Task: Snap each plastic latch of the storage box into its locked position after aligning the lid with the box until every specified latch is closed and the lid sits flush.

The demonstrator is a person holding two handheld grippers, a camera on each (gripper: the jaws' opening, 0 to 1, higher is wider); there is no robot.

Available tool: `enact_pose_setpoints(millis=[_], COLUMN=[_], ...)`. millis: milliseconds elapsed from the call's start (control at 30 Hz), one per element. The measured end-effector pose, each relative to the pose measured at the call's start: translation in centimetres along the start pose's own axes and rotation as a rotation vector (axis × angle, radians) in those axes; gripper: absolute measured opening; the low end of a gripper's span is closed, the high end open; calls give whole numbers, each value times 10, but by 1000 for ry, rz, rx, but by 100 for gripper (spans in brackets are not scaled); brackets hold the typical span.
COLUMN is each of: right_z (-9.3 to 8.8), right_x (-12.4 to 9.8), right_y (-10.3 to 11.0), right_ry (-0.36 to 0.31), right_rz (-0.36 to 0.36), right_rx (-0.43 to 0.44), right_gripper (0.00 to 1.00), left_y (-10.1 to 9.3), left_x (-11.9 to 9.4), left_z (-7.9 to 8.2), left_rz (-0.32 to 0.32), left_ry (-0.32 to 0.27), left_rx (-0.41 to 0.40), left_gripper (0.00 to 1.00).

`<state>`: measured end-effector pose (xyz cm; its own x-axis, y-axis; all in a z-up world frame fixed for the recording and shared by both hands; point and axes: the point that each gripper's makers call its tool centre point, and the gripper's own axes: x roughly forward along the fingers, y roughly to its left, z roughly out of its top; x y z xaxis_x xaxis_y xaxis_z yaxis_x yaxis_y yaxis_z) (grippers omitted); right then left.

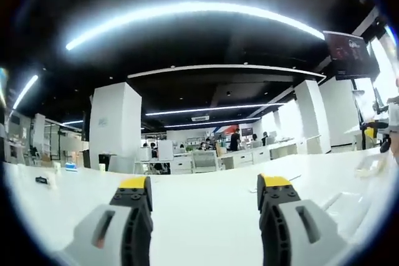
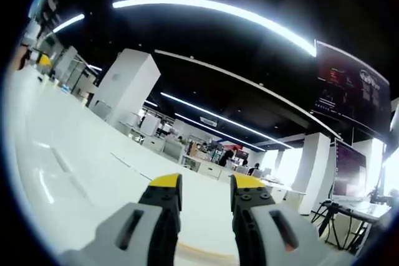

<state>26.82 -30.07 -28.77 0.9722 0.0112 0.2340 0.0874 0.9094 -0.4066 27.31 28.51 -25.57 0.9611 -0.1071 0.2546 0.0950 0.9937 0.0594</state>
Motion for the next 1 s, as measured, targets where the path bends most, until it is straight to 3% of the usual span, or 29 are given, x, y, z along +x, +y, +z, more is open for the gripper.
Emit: enact_pose_setpoints(millis=[400,1000], right_z=[-4,-8], right_x=[2,5], right_y=[1,12], right_ry=[10,27], right_rz=[17,66], right_rx=[19,25], right_gripper=[30,30], left_y=[-9,-8], left_x=[1,-2], left_z=[2,-5], left_rz=[-17,-29], left_ry=[-15,17], left_rx=[-27,-19], left_gripper=[69,69])
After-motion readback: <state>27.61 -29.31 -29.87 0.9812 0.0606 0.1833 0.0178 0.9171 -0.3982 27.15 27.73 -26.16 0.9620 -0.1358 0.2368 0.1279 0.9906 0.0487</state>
